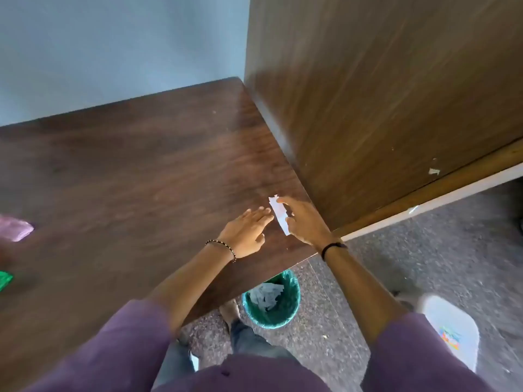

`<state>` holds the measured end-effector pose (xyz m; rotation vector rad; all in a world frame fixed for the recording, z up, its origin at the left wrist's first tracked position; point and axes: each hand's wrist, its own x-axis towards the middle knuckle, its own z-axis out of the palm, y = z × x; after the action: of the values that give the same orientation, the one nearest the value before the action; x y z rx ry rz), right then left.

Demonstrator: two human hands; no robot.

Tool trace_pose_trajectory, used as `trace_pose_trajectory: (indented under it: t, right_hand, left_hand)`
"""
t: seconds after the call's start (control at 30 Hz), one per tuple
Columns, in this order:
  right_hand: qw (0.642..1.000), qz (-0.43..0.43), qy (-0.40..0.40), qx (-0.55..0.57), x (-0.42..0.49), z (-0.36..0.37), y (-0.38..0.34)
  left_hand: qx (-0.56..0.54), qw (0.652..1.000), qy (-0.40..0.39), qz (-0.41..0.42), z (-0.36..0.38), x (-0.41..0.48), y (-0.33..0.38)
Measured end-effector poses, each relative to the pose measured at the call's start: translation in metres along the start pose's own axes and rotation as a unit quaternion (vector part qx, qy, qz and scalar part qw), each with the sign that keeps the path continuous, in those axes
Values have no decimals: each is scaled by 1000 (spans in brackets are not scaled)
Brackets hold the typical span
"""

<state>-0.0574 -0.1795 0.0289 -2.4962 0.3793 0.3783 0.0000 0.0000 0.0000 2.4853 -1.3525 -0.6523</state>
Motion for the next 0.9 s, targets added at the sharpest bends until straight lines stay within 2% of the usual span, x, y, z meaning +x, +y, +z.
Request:
trace_pose_trajectory:
  t: [0.17,0.43,0.53,0.63,0.77,0.9]
  right_hand:
    - [1000,3,9,-18,1,3,-10]
    - [997,7,62,-35,21,-2,-6]
    - [998,17,63,6,23,3,-3]
    - [996,18,81,42,20,13,-1]
    - [992,18,107,58,16,22,-4]
    - [989,38,141,8,12,29,-13]
  left_hand:
    - [11,1000,3,7,9,14,-6]
    - [14,998,54,16,17,15,-8]
    - [16,994,104,25,14,10,-6]
    - [66,986,147,41,15,3,-5]
    - [108,984,137,40,20,2,-3]
    - [94,991,98,-2,21,4,3]
